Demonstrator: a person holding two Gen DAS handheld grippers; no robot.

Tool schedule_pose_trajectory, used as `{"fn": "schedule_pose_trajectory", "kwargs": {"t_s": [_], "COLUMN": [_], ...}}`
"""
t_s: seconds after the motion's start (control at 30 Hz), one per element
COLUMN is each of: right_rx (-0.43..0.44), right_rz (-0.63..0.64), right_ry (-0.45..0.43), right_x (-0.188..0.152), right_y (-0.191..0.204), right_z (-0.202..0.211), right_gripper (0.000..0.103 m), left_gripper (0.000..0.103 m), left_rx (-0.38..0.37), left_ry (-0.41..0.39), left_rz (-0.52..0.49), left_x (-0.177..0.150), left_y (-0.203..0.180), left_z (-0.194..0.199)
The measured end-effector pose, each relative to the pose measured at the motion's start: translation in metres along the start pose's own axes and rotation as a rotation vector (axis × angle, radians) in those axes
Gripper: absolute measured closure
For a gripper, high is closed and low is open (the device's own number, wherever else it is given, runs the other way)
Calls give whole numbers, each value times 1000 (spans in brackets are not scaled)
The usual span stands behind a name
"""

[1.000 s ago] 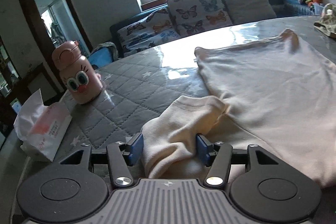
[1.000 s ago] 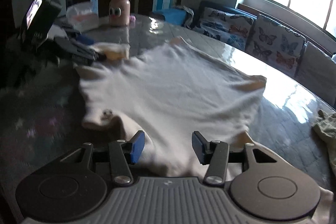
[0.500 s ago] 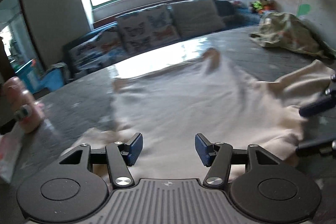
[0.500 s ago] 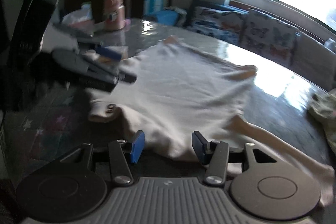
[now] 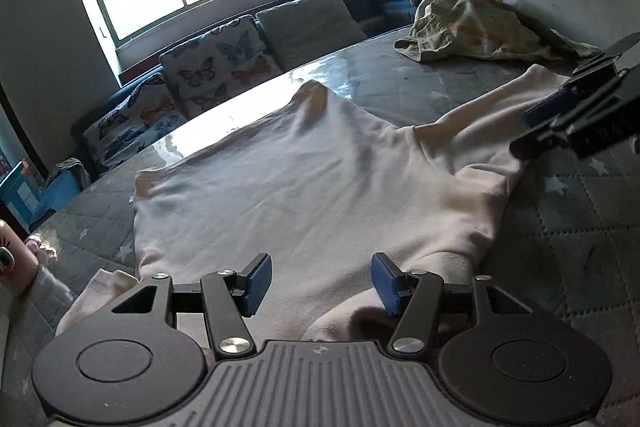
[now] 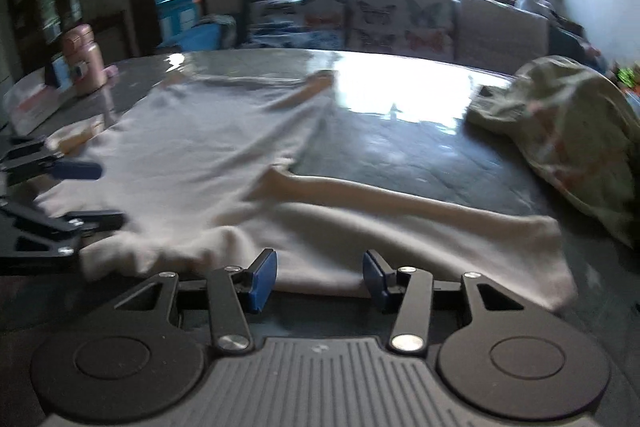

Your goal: Fold clothes

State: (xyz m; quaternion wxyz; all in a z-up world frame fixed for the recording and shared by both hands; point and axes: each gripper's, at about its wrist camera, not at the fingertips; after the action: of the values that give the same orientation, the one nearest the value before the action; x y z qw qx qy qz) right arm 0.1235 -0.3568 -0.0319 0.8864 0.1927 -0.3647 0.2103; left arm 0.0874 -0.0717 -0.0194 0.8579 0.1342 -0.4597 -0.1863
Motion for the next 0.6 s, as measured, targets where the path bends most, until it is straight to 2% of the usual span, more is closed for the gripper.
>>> {"fn": "schedule_pose_trajectory", "kwargs": {"t_s": [0.13, 0.33, 0.43, 0.6], "right_rx": [-56, -241, -272, -299], "right_rz": [-70, -212, -288, -337], "right_ry": [-49, -87, -100, -119], "right_x": [-3, -12, -18, -23], "right_y": [-24, -71, -90, -106], "right_z": [18, 33, 38, 44], "right_gripper": [56, 56, 61, 61], "left_gripper": [44, 44, 44, 44], "left_rx": [-5, -65, -94, -119], "left_ry": [-22, -13, -8, -9], "left_rz": [38, 46, 49, 39], "left_x": [12, 21, 22, 23], "left_y": [5, -12, -19, -29], "left_z": [2, -2, -3, -3]}}
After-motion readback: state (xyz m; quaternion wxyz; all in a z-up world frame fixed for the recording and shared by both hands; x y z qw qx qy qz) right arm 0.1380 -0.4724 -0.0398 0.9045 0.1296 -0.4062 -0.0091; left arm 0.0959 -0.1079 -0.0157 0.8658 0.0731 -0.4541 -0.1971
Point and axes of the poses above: each gripper's, at about its wrist camera, not at the fingertips, and z roughly against the way its jaws point, y to its left, x to its top, and after that the axes turned 12 degrees about x, right-handed
